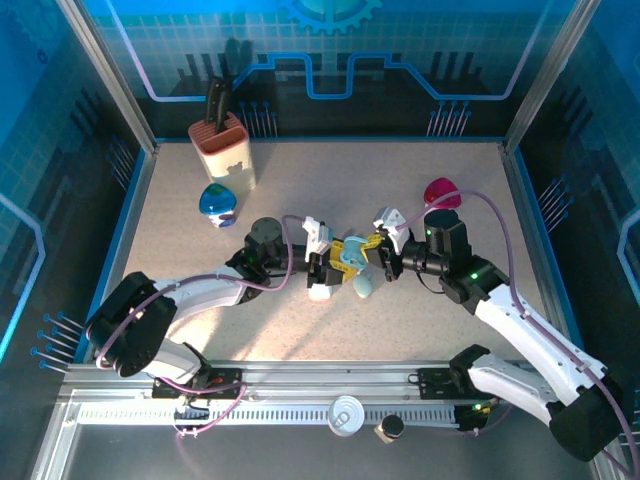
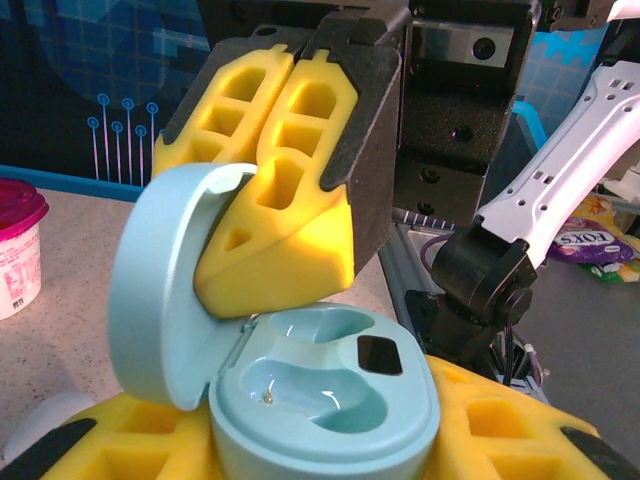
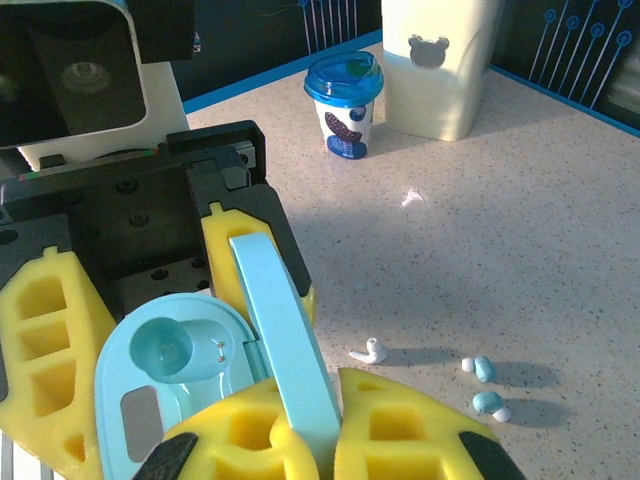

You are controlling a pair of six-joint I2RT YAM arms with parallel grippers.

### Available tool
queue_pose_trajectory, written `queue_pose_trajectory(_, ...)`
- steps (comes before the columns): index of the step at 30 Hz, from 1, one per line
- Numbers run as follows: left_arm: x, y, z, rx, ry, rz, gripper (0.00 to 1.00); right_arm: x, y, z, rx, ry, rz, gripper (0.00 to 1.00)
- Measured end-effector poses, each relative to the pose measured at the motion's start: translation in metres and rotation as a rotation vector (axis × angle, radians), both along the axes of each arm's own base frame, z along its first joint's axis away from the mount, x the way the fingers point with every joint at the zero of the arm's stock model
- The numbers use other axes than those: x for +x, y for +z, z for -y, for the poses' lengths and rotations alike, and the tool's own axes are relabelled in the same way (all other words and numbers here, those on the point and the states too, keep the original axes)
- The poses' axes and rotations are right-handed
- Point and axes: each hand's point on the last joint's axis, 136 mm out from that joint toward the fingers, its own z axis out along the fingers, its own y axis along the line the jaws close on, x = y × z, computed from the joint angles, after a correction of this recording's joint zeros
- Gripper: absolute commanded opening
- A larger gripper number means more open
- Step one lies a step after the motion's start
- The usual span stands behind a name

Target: Insert the wireless bluetooth earbuds into the charging case

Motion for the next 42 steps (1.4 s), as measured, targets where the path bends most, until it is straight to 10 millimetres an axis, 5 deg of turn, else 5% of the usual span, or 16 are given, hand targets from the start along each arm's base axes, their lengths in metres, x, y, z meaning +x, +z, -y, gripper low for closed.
queue_pose_trajectory(6, 0.004, 0.001, -0.001, -0.001, 0.022, 0.004, 0.32, 0.001, 0.004, 0.001, 0.024, -0.023, -0.016, 0.56)
queue_pose_trajectory(9, 0.014, 0.001, -0.006, -0.004, 0.061, 0.009, 0.32, -0.001, 0.013, 0.002, 0.058, -0.031, -0.010, 0.71)
queue_pose_trajectory(15, 0.039, -0.005, -0.031, -0.023, 0.176, 0.010, 0.32, 0.003, 0.040, 0.015, 0.178, -0.116, 0.006, 0.76)
queue_pose_trajectory(19, 0.051, -0.008, -0.052, -0.055, 0.246, 0.000, 0.30, 0.024, 0.036, 0.037, 0.243, -0.248, -0.060, 0.74)
queue_pose_trajectory(29, 0.055, -0.004, -0.069, -0.116, 0.292, 0.007, 0.30, 0.083, -0.084, 0.037, 0.076, -0.426, -0.565, 0.63)
queue_pose_trajectory(42, 0.050, -0.001, -0.077, -0.112, 0.309, 0.014, 0.31, 0.130, -0.166, 0.000, -0.121, -0.419, -0.810, 0.63)
